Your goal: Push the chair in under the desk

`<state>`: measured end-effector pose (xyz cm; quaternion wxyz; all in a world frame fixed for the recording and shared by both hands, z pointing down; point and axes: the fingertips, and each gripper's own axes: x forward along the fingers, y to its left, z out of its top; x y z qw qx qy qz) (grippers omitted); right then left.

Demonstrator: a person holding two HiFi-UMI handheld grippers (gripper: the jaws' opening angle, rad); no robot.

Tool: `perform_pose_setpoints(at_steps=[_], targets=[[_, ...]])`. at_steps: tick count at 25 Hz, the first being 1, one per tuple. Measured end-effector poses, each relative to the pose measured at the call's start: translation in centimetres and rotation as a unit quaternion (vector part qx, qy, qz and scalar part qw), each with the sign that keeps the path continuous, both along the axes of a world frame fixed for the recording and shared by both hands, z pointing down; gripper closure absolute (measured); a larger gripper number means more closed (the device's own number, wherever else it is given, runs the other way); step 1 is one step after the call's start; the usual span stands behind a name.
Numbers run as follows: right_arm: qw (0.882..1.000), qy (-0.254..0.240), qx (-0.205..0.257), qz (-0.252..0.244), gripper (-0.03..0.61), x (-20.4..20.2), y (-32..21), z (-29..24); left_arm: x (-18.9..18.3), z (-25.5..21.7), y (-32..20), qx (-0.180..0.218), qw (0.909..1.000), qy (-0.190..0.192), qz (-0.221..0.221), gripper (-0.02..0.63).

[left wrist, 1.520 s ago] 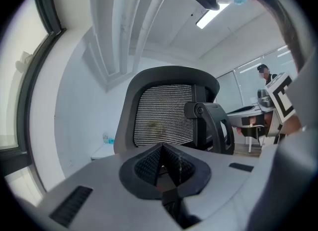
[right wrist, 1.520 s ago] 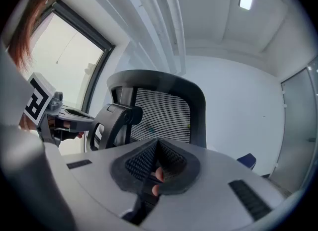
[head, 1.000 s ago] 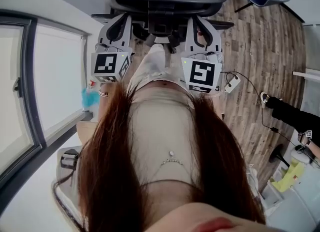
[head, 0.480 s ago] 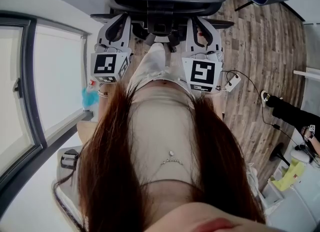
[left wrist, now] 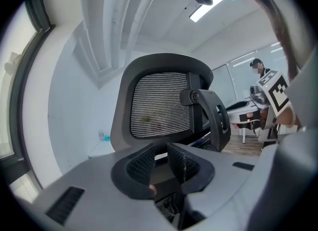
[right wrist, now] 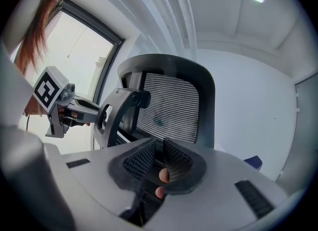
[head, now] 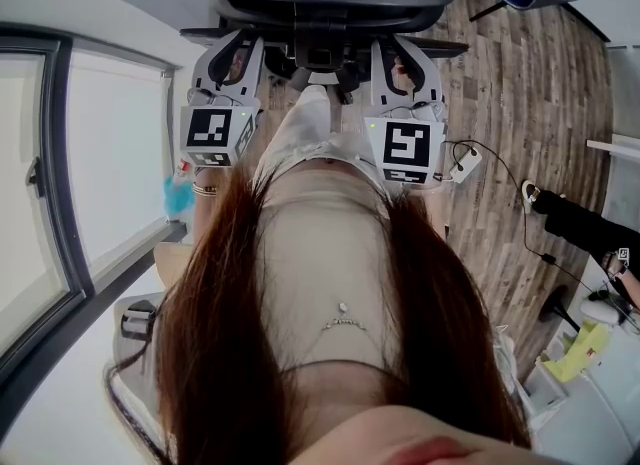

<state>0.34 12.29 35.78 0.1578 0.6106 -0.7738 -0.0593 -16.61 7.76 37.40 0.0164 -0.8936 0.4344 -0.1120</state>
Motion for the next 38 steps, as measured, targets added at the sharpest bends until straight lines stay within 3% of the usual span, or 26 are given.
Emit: perform_pose_setpoints(at_steps=[15, 30, 38], targets=[[0.999, 0.017, -0.039, -0.015, 0.449, 0.4, 0.1, 1.7, 0.5, 0.4, 0.4, -0.002, 0.9991, -0.035, 0.023, 0.471], [0.998, 0.028, -0.053, -0.025, 0.403, 0.3, 0.1, 2.6, 0.7, 0.7, 0.7, -0.008, 0.9981, -0.048, 0.038, 0.423], [0.997, 0.048, -0.06, -0.027, 0.373, 0.3, 0.2, 3.1, 1.0, 1.1, 0.9, 0.006, 0.9944, -0.089, 0.056, 0.396]])
